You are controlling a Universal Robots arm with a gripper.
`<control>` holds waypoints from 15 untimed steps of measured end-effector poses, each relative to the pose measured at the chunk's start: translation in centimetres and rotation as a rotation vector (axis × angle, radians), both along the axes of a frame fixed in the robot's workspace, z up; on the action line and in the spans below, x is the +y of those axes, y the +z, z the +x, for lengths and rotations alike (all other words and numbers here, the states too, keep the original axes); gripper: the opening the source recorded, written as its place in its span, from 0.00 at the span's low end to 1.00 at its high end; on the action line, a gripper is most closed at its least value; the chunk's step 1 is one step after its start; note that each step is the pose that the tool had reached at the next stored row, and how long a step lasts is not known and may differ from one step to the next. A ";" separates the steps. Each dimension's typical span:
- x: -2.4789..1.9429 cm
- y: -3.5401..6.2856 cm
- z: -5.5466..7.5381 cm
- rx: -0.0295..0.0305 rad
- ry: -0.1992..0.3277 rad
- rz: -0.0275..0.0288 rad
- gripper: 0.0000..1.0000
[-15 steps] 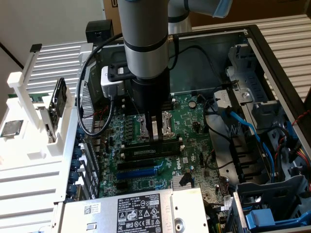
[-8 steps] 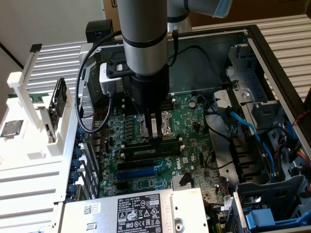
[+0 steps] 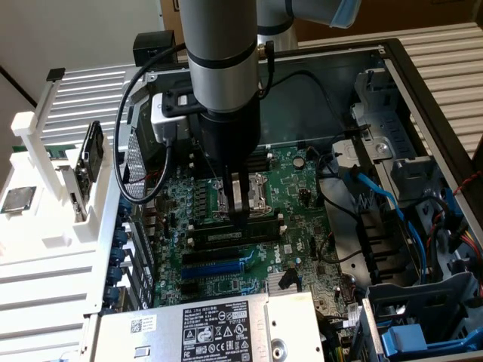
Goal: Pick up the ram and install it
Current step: 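Press down the ram until it locks into place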
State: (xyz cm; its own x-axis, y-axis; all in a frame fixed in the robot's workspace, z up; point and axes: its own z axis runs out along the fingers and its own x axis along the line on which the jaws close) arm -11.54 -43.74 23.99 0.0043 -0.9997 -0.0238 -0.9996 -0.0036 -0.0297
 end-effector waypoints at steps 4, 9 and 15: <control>0.00 0.00 0.0 0.0000 0.000 0.0000 0.20; 0.00 0.00 0.0 -0.0001 0.000 0.0000 0.20; 0.00 0.00 0.0 -0.0001 0.000 0.0001 0.10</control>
State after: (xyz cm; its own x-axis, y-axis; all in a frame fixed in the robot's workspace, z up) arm -11.54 -43.74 23.99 0.0043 -0.9997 -0.0239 -0.9996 -0.0036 -0.0298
